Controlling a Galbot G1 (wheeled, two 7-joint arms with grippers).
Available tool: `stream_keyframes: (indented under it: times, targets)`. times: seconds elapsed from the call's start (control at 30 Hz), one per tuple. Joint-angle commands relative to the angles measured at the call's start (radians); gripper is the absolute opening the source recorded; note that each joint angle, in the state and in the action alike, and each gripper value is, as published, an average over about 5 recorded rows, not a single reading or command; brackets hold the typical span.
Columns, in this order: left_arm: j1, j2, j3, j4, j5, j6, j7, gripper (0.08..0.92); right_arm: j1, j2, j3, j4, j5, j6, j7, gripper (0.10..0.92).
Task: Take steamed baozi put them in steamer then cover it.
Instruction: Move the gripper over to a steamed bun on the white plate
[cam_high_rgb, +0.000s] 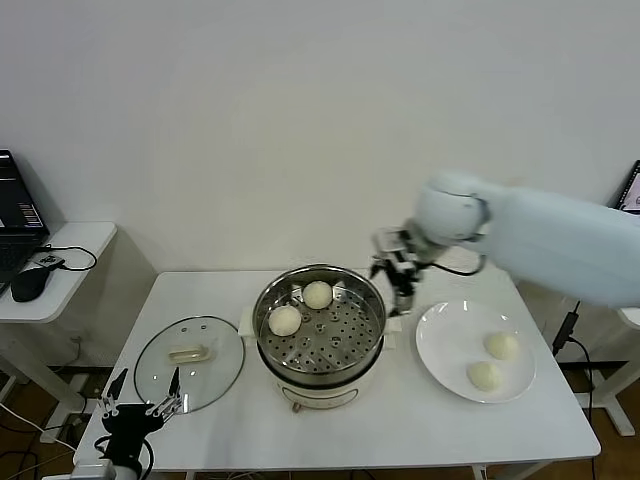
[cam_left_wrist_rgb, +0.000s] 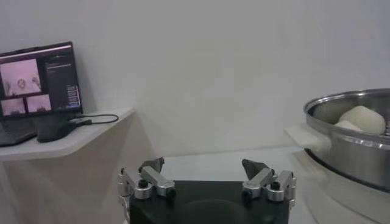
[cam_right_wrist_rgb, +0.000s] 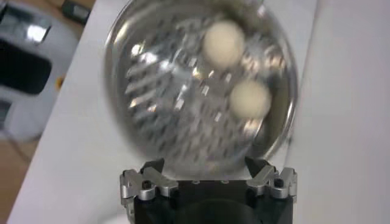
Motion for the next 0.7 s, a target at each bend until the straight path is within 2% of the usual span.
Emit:
stream_keyframes:
  times: [0.03,0.33,0.7]
  targets:
    - [0.006,0.004,-0.001,-0.004,0.001,-0.001,0.0,0.823,-0.086,-0.287,0.023,0.081,-0.208,0.126,-0.093,0.823]
    - [0.013,-0.003,0.003,-0.005,0.01,0.0,0.0,0.823,-0.479,-0.383,0.286,0.036,-0.339,0.152,-0.034,0.823]
    - [0.012,-0.006,0.007,0.012,0.021,0.002,0.0,0.823,-0.791,-0.322,0.516,-0.065,-0.401,0.159,0.011,0.823]
